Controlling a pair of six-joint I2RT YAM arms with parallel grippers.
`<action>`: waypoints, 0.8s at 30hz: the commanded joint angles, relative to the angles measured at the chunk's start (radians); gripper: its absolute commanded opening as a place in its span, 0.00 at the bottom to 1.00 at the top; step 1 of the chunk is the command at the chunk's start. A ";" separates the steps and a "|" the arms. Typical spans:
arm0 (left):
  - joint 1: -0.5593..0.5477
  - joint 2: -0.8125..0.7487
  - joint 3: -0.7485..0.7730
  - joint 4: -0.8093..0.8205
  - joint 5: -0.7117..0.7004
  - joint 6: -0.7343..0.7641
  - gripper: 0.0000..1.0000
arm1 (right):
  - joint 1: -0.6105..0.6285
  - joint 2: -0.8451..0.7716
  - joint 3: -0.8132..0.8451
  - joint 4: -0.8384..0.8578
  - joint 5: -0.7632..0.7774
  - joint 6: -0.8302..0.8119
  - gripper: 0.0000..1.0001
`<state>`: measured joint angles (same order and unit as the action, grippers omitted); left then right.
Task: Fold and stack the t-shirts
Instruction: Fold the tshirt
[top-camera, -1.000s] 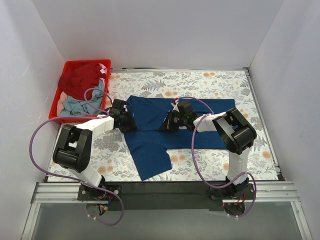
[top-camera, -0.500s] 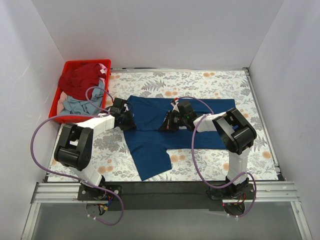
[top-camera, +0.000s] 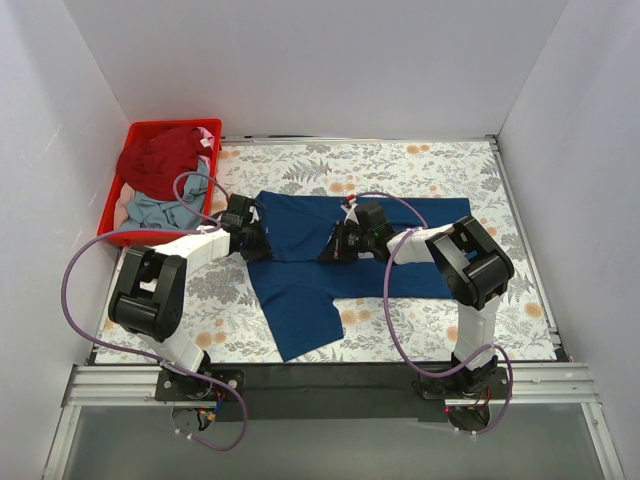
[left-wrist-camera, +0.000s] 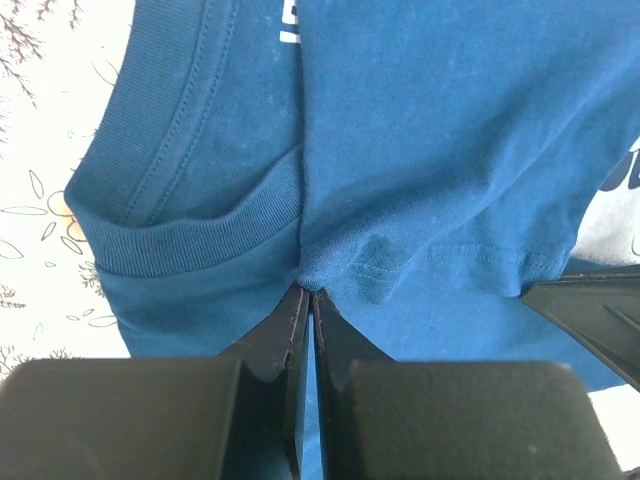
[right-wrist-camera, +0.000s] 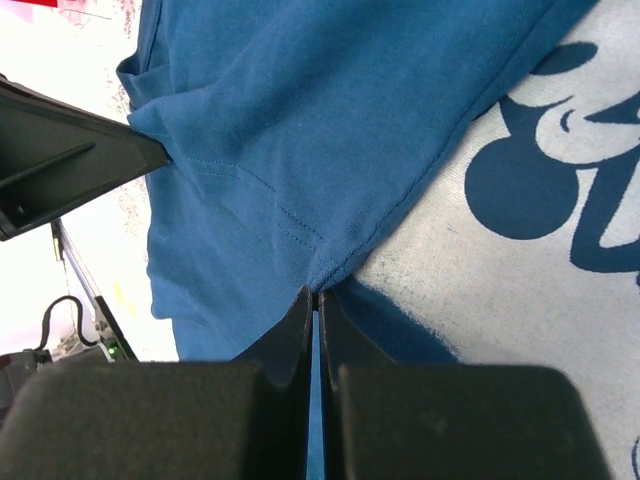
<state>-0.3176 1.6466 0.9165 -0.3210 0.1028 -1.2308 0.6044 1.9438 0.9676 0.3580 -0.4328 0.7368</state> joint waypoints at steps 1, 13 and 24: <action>-0.008 -0.047 0.042 -0.027 0.026 0.001 0.00 | 0.006 -0.066 0.016 0.022 0.005 -0.037 0.01; -0.017 -0.103 0.045 -0.142 0.064 -0.076 0.00 | 0.001 -0.120 0.028 -0.100 -0.012 -0.126 0.01; -0.018 -0.100 0.030 -0.156 0.052 -0.096 0.00 | -0.014 -0.129 0.069 -0.280 0.028 -0.257 0.01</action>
<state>-0.3313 1.5967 0.9421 -0.4618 0.1471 -1.3170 0.5980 1.8534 0.9886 0.1333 -0.4175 0.5404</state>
